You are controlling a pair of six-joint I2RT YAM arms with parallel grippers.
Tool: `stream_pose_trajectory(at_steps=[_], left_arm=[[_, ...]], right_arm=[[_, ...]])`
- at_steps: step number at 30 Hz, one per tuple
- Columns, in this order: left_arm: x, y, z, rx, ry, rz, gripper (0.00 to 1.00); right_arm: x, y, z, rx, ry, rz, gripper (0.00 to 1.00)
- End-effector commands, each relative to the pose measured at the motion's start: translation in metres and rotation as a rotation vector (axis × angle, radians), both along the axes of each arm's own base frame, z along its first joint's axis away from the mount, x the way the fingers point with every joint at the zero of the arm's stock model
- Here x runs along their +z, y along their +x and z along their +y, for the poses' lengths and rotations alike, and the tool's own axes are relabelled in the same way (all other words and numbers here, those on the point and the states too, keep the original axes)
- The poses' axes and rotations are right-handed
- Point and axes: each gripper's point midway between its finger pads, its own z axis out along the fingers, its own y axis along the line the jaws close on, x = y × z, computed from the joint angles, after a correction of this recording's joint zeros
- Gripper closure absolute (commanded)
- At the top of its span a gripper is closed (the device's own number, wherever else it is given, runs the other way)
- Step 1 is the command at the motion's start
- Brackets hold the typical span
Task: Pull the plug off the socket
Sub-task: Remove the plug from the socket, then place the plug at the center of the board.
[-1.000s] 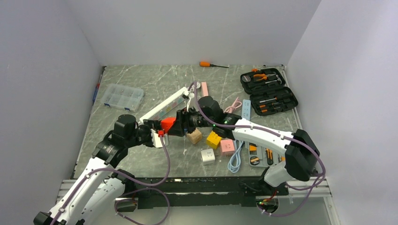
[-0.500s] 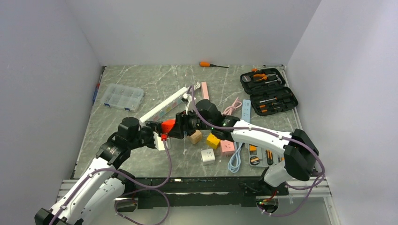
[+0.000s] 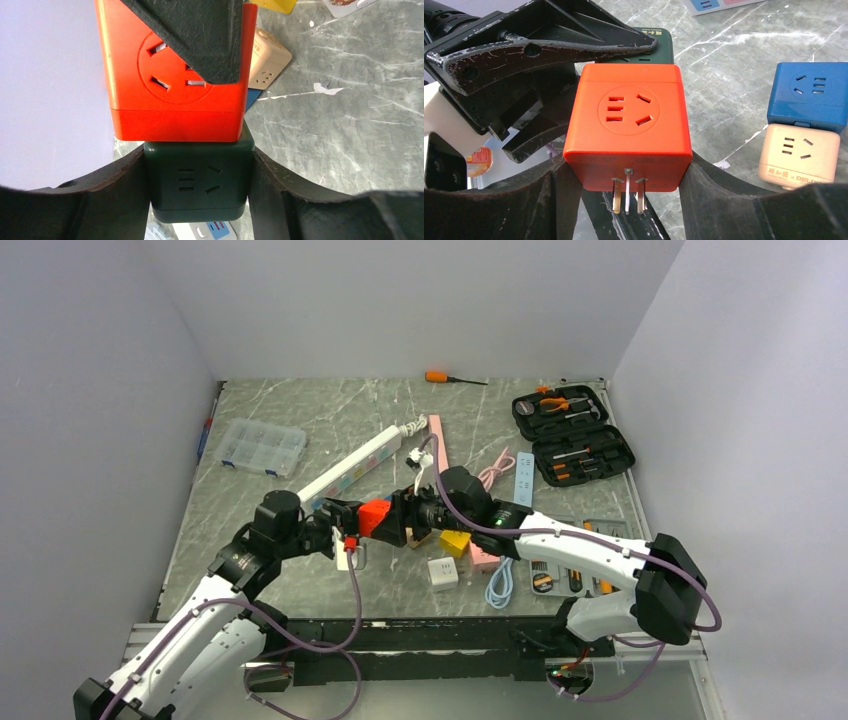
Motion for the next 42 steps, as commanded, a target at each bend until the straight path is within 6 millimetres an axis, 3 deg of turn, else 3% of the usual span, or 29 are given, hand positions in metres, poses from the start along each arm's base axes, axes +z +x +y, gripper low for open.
stream_pose_trajectory(at_steps=[1, 12, 20, 26, 29, 34, 37, 42], left_arm=[[-0.025, 0.015, 0.046, 0.209, 0.157, 0.05, 0.96], [-0.052, 0.031, 0.08, 0.365, 0.317, 0.05, 1.0], [-0.058, 0.042, 0.101, 0.506, 0.354, 0.036, 1.0], [-0.059, 0.037, 0.101, 0.523, 0.335, 0.08, 1.0], [-0.071, 0.029, 0.104, 0.528, 0.35, 0.118, 1.0], [-0.108, 0.007, 0.115, 0.58, 0.423, 0.313, 1.0], [-0.125, -0.002, 0.121, 0.631, 0.464, 0.417, 1.0], [-0.143, -0.009, 0.125, 0.651, 0.491, 0.455, 1.0]], right_arm=[[0.015, -0.011, -0.019, 0.008, -0.001, -0.011, 1.0], [0.013, -0.013, -0.029, -0.018, -0.018, -0.008, 1.0], [0.002, -0.017, -0.043, -0.055, -0.019, 0.003, 1.0], [-0.013, -0.02, -0.046, -0.056, -0.051, 0.024, 1.0], [-0.02, -0.017, -0.053, -0.082, -0.093, 0.016, 1.0], [-0.017, -0.003, -0.076, -0.19, -0.165, -0.034, 1.0], [-0.014, 0.016, -0.09, -0.283, -0.24, -0.063, 1.0], [-0.028, 0.041, -0.114, -0.397, -0.365, -0.031, 1.0]])
